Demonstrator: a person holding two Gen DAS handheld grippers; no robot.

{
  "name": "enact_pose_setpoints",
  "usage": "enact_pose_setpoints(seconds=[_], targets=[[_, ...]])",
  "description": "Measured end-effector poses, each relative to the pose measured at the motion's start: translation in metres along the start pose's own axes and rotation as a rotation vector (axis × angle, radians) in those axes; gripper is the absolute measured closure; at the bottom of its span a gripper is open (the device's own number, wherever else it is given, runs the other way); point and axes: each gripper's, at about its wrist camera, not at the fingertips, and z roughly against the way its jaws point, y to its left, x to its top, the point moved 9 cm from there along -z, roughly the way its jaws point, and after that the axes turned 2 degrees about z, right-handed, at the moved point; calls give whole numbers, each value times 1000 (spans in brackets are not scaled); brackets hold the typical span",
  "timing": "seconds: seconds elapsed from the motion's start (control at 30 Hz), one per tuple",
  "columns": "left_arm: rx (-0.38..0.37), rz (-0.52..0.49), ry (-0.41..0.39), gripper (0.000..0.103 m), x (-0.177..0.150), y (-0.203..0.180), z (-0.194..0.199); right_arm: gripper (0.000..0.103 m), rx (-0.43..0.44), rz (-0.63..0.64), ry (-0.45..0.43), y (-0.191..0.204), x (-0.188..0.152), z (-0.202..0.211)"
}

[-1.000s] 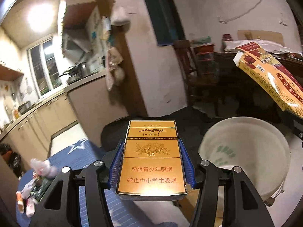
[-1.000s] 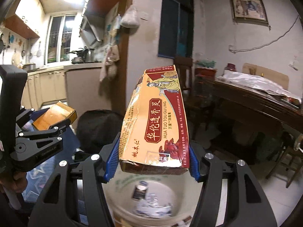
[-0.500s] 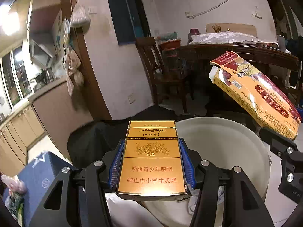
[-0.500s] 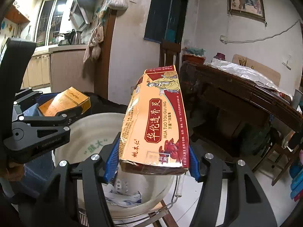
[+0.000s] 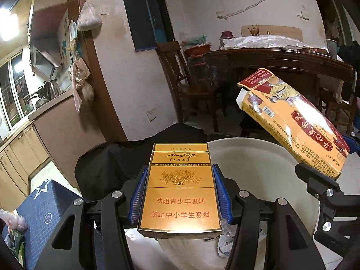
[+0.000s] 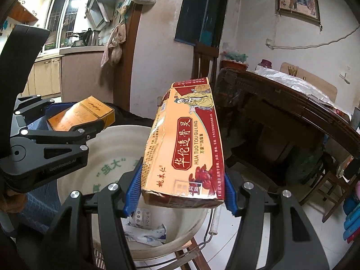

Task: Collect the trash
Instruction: 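Open both tools to drop the two boxes into the bucket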

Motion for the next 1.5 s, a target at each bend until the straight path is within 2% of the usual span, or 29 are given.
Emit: enact_pose_setpoints(seconds=[0.47,0.6,1.03,1.3,1.5], targets=[[-6,-21,8,46,-2,-5,-4,44,26,29,11,4,0,-9],[-2,-14,17,40,-4,-3,-5,39,18,24,20,-2,-2,-13],[1,-6,16,40,-6,2,1,39,8,-6,20,-13,-3,-13],[16,12,-1,40,-5,14,14,39,16,-3,-11,-5,8,-3],[57,23,-20,40,-4,33,27,39,34,20,-41,13,22,7]])
